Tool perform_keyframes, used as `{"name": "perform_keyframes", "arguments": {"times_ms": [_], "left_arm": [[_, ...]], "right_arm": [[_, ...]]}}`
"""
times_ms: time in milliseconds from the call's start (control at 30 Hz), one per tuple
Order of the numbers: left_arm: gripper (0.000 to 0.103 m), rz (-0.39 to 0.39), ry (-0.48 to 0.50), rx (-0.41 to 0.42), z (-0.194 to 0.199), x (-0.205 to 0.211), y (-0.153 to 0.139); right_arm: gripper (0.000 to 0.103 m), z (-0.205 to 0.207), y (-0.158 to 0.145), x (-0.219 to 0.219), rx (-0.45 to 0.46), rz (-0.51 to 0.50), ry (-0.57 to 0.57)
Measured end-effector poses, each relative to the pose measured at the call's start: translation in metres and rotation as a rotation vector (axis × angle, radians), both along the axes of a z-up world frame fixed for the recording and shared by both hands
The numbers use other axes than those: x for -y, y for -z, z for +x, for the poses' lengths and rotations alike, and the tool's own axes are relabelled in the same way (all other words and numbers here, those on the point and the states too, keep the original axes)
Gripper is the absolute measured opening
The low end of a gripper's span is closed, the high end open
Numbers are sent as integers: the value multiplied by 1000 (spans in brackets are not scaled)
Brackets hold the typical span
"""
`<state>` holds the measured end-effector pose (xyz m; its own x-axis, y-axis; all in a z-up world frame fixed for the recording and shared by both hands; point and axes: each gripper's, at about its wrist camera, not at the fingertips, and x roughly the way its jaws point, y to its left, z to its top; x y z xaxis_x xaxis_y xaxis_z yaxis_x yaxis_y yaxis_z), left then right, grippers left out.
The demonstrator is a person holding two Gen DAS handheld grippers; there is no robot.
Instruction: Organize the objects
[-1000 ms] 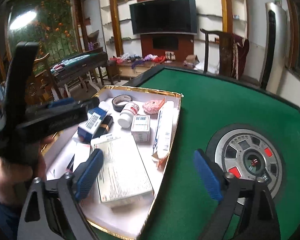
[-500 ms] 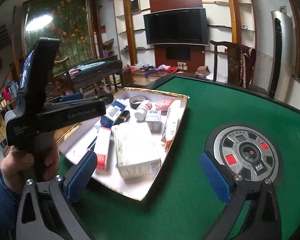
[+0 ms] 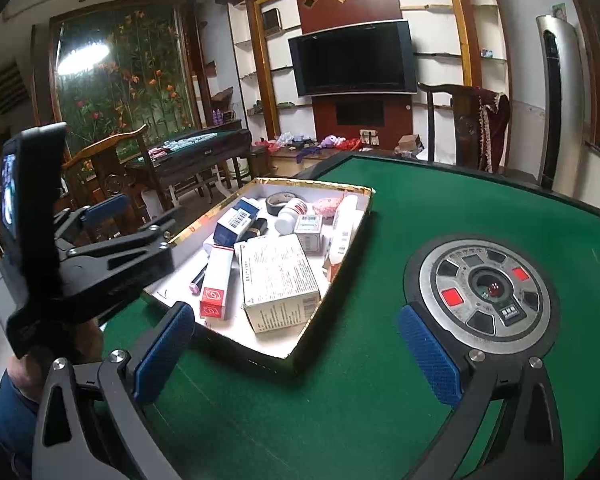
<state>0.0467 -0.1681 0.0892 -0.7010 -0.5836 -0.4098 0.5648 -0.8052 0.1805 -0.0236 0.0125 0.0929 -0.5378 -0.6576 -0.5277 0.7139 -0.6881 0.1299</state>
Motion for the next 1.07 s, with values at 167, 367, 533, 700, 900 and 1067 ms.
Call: {"name": "perform_keyframes", "arguments": {"times_ms": [167,367,533,700,900,1067], "left_arm": [[79,14,-40,-6,2,5,-2],[79,37,-66,-29,7,14,-4],[79,14,-99,-39,10,14,-5],[79,5,-117,-35,12,16,-6],[79,40,-116,-40,15,22,-6],[79,47,-106,-50,17,23,-8]], "right_arm": [[103,0,0,-1,2,-3,4],[103,2,2,2,3,8,-12],[103,2,5,4,14,13,-17],[103,2,5,4,21,9,-21],[103,2,10,7,36,12,-25],[103,2,11,7,45,8,-24]]}}
